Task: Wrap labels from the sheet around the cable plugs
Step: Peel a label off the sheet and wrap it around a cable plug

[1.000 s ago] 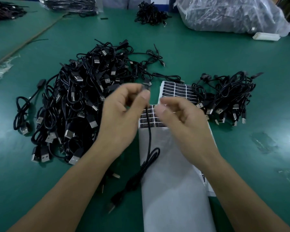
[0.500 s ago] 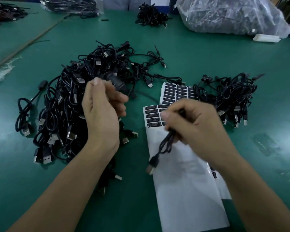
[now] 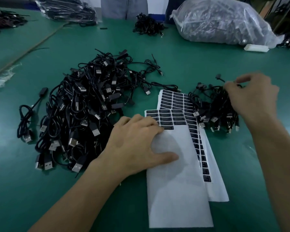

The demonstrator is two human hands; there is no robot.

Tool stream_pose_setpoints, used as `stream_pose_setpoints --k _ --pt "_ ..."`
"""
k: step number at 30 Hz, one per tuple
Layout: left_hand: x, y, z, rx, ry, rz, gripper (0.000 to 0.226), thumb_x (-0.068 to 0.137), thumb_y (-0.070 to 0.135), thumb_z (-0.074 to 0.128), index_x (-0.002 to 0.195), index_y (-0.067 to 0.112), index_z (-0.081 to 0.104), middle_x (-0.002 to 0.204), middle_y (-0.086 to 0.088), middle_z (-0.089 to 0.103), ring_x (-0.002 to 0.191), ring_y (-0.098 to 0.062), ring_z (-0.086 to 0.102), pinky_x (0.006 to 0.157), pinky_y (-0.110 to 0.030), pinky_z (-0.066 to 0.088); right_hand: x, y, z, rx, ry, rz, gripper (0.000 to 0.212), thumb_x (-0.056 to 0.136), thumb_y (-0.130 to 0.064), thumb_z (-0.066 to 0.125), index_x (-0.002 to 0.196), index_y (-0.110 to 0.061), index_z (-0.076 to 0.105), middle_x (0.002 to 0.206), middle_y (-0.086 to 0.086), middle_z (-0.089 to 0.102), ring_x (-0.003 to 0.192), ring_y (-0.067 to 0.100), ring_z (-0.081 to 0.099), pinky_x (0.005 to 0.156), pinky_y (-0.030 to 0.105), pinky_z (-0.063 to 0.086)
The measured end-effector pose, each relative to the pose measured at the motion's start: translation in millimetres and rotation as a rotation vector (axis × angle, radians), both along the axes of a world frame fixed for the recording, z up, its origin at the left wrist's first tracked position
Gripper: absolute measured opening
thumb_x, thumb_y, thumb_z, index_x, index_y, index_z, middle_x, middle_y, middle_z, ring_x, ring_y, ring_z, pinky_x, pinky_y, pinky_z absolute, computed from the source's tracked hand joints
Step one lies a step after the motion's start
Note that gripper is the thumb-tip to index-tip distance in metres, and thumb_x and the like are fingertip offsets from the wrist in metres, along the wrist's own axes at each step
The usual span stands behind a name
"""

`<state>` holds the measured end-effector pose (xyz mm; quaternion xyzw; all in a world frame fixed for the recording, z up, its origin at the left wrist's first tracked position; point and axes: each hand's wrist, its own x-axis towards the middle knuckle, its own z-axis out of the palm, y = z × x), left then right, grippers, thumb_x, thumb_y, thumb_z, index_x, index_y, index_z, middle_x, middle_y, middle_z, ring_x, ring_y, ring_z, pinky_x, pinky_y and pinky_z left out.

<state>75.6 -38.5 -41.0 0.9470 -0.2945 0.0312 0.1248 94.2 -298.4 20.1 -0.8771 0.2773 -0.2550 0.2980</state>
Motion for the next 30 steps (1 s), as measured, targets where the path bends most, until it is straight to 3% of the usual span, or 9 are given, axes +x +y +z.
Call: stream_pose_setpoints --k 2,4,6,9,12,15,20,25,30 --pt "0 0 0 0.013 0.027 -0.017 0.102 0.062 0.098 0.021 0.139 0.04 0.054 0.141 0.024 0.05 0.129 -0.005 0.042 0.108 -0.035 0.026 -4 3 -5 -0.026 -0.015 -0.008 0.046 0.094 -0.041 0.059 0.13 -0.013 0.053 0.121 0.012 0.056 0.104 0.023 0.044 0.084 0.028 0.032" --pt "0 -1 0 0.009 0.051 -0.018 0.101 0.064 0.096 0.02 0.141 0.039 0.052 0.146 0.023 0.048 0.133 -0.006 0.04 0.111 -0.036 0.024 -10 15 -11 -0.097 -0.109 0.029 0.045 0.094 -0.039 0.06 0.131 -0.015 0.052 0.131 0.014 0.048 0.095 0.014 0.036 0.085 0.024 0.028" --pt "-2 -1 0 0.001 0.065 -0.014 0.097 0.068 0.093 0.02 0.143 0.039 0.049 0.149 0.022 0.047 0.137 -0.007 0.039 0.112 -0.035 0.024 -14 34 -17 -0.219 -0.213 0.102 0.032 0.094 -0.033 0.06 0.122 -0.016 0.06 0.119 0.014 0.055 0.088 0.008 0.036 0.083 0.018 0.026" --pt "-2 -1 1 0.0 0.034 0.013 0.084 0.076 0.085 0.018 0.139 0.039 0.051 0.143 0.02 0.053 0.135 -0.009 0.043 0.11 -0.035 0.028 -20 71 -30 -0.293 -0.237 0.322 0.01 0.093 -0.025 0.061 0.095 -0.02 0.069 0.083 0.0 0.062 0.069 0.008 0.043 0.071 0.019 0.029" --pt "-1 2 11 -0.036 -0.102 0.112 0.058 0.091 0.056 0.017 0.109 0.031 0.066 0.112 0.01 0.066 0.109 -0.018 0.055 0.09 -0.037 0.036 -30 94 -48 -0.285 -0.094 0.574 0.009 0.093 -0.025 0.062 0.087 -0.023 0.069 0.068 -0.017 0.05 0.062 0.003 0.048 0.063 0.029 0.042" --pt "3 17 26 -0.056 -0.217 0.236 0.03 0.084 0.038 0.038 0.083 0.029 0.067 0.089 0.01 0.065 0.09 -0.019 0.056 0.08 -0.035 0.035 -37 96 -62 -0.294 0.081 0.681 0.012 0.094 -0.036 0.06 0.097 -0.029 0.069 0.065 -0.018 0.046 0.069 0.009 0.05 0.062 0.032 0.043" --pt "6 38 35 0.246 0.031 0.227 0.03 0.082 0.054 0.057 0.108 0.04 0.063 0.112 0.017 0.056 0.107 -0.012 0.052 0.088 -0.031 0.032 -43 88 -69 -0.223 0.098 0.642 0.011 0.094 -0.035 0.061 0.098 -0.029 0.07 0.054 -0.016 0.046 0.057 0.004 0.046 0.056 0.027 0.036" --pt "6 41 35 0.203 0.013 0.201 0.002 0.09 0.043 0.061 0.091 0.042 0.061 0.098 0.02 0.048 0.101 -0.008 0.051 0.084 -0.027 0.028 -43 86 -69 -0.181 0.114 0.651 0.011 0.096 -0.032 0.061 0.099 -0.029 0.07 0.054 -0.014 0.05 0.056 0.007 0.05 0.06 0.03 0.046" --pt "9 37 29 0.138 -0.049 0.209 0.008 0.098 0.044 0.056 0.101 0.041 0.062 0.103 0.02 0.053 0.108 -0.011 0.051 0.086 -0.03 0.029 -43 87 -71 -0.208 0.119 0.656 0.012 0.095 -0.035 0.059 0.1 -0.031 0.069 0.055 -0.015 0.049 0.058 0.008 0.051 0.061 0.03 0.045"
